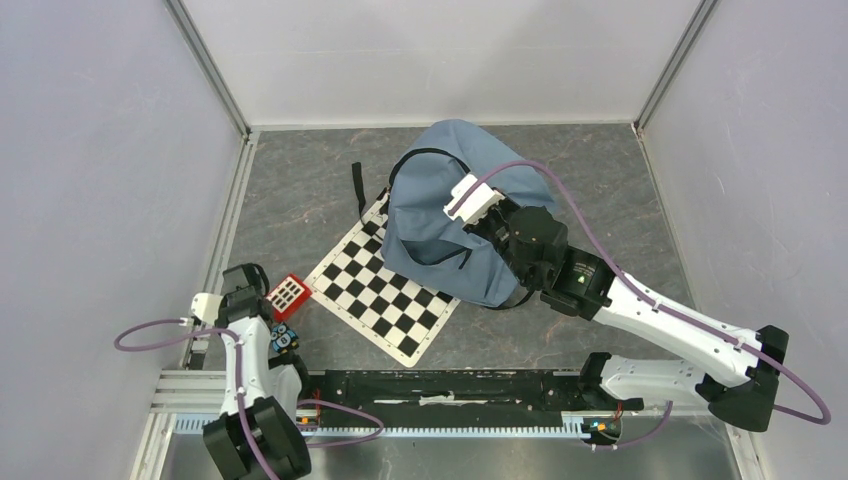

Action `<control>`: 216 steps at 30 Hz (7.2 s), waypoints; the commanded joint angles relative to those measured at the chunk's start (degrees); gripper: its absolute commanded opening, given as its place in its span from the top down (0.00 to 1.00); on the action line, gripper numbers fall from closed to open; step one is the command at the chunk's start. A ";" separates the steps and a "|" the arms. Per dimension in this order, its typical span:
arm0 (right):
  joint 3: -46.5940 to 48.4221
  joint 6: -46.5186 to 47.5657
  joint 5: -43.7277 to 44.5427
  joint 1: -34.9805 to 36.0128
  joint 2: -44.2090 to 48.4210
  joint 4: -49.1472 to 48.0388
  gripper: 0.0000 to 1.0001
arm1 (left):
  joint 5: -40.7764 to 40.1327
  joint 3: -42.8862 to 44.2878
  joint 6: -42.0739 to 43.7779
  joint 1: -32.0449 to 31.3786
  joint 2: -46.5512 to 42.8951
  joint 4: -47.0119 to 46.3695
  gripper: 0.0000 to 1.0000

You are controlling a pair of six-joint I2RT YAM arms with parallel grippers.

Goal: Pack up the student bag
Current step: Pick up the stationery from the center of the board, then place the stationery in the student bag, then pick up the stationery from the center of the board, then place the stationery in the student bag.

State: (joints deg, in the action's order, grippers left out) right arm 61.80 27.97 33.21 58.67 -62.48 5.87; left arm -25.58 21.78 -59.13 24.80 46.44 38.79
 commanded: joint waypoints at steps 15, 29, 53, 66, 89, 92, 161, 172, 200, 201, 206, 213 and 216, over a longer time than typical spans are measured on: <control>3.86 -0.29 -0.97 0.04 -1.00 0.99 1.00 | 10.56 9.59 16.50 0.25 -5.62 -5.47 0.95; 4.95 0.00 -0.68 0.03 -2.59 1.29 1.00 | 20.09 25.81 22.13 -33.96 3.72 -10.52 0.98; 6.67 -1.07 -1.67 0.03 -5.20 1.45 1.00 | 14.93 35.33 19.23 -69.88 15.98 -24.86 0.95; 6.13 -1.51 -1.91 0.01 -5.12 1.19 1.00 | 13.06 33.06 25.99 -69.88 18.79 -23.71 0.79; 6.06 -1.08 -1.60 0.04 -4.31 1.39 1.00 | 14.88 39.56 38.67 -55.35 11.53 -7.86 0.00; 6.36 -1.38 -1.99 0.04 -4.46 1.34 1.00 | 16.29 37.82 40.47 -43.91 10.83 -6.22 0.00; 5.90 -2.13 -3.07 0.04 -6.17 2.55 1.00 | 10.91 3.98 5.27 9.96 10.35 -8.40 0.60; 6.24 -1.84 -3.16 0.03 -6.51 2.57 1.00 | 17.12 3.90 12.18 9.66 4.04 -9.25 0.90; 6.14 -2.21 -3.49 0.04 -6.27 3.05 1.00 | 16.43 4.48 11.11 9.83 9.06 -11.23 0.92; 6.11 -2.21 -3.44 0.02 -6.19 3.04 1.00 | 16.50 4.50 11.58 9.83 7.69 -11.25 0.94; 6.13 -1.97 -3.34 0.04 -5.90 3.14 1.00 | 21.83 4.70 15.00 9.48 3.74 -14.52 0.98; 7.01 -1.95 -2.83 0.03 -5.95 4.24 1.00 | 38.15 11.20 22.86 1.84 4.02 -21.35 0.98; 7.12 -1.90 -2.81 0.04 -5.71 4.24 1.00 | 39.50 19.02 30.60 -9.01 6.18 -19.26 0.98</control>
State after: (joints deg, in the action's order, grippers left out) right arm 66.28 27.05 32.36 58.37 -68.51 10.28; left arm 5.61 30.65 -40.03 25.82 51.22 24.05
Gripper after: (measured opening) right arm 0.031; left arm 0.037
